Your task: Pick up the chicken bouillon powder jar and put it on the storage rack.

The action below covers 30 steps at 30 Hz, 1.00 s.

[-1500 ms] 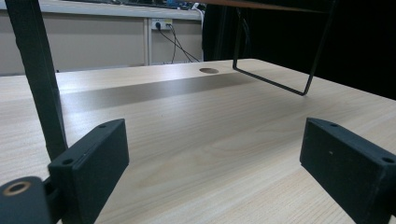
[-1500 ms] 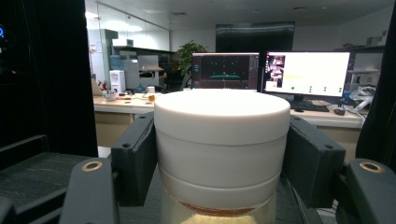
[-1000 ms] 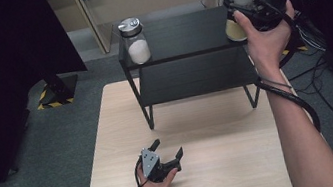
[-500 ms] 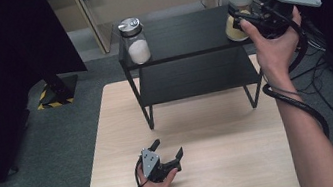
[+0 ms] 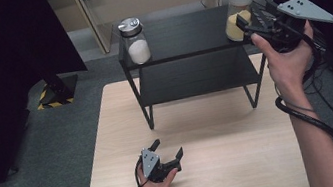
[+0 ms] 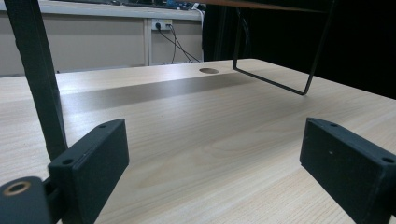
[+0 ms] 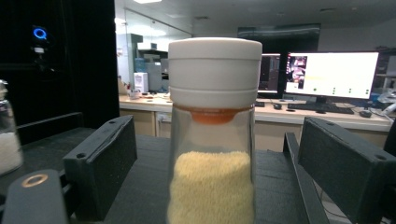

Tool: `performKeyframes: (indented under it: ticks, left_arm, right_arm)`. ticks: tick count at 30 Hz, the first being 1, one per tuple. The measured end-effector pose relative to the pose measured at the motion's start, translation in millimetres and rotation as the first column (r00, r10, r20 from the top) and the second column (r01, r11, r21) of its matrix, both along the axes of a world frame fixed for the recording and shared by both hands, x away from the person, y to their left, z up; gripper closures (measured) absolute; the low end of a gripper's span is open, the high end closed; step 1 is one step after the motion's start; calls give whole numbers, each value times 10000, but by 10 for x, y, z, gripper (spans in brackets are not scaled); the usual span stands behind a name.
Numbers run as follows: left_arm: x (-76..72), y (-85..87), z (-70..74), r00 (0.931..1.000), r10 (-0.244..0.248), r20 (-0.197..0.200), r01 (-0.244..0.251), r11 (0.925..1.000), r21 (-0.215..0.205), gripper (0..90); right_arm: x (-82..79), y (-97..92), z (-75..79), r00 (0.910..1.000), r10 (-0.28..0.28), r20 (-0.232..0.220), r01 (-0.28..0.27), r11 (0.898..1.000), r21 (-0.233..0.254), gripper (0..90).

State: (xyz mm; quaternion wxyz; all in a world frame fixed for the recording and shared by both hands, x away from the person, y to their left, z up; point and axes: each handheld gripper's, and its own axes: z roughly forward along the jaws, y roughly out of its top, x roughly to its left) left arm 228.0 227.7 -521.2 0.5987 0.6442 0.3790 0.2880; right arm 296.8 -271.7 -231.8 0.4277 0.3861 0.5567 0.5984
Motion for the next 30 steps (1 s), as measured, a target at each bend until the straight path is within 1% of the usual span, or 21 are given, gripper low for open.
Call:
performKeyframes:
  ticks: [3, 6, 12, 15, 17, 23, 30]
  left_arm:
    - [0, 0, 0, 10000, 4, -3, -4, 10000, -5, 74]
    - [2, 4, 3, 10000, 15, -49, -15, 10000, -37, 73]
    - [0, -2, 3, 10000, 27, -38, -27, 10000, -27, 73]
    - [2, 1, 4, 10000, 19, -47, -19, 10000, -24, 73]
    - [1, -1, 4, 10000, 21, -43, -21, 10000, -23, 73]
    - [0, -4, 4, 10000, 22, -30, -22, 10000, 2, 73]
    - [1, -3, 6, 10000, 19, -41, -19, 10000, 7, 73]
  right_arm:
    - [-54, -50, -64, 9998, 178, 67, -178, 9998, -40, 121]
    - [-125, -81, -138, 9995, 283, 142, -281, 9994, -196, 122]
    - [-252, -139, -284, 9988, 417, 258, -411, 9989, -228, 122]
    - [-305, -155, -341, 9985, 501, 224, -494, 9983, -322, 122]
    - [-336, -170, -381, 9980, 601, 192, -596, 9978, -274, 122]
    - [-433, -178, -507, 9978, 652, 126, -646, 9970, -433, 122]
    - [-527, -205, -691, 9974, 721, 19, -720, 9964, -454, 122]
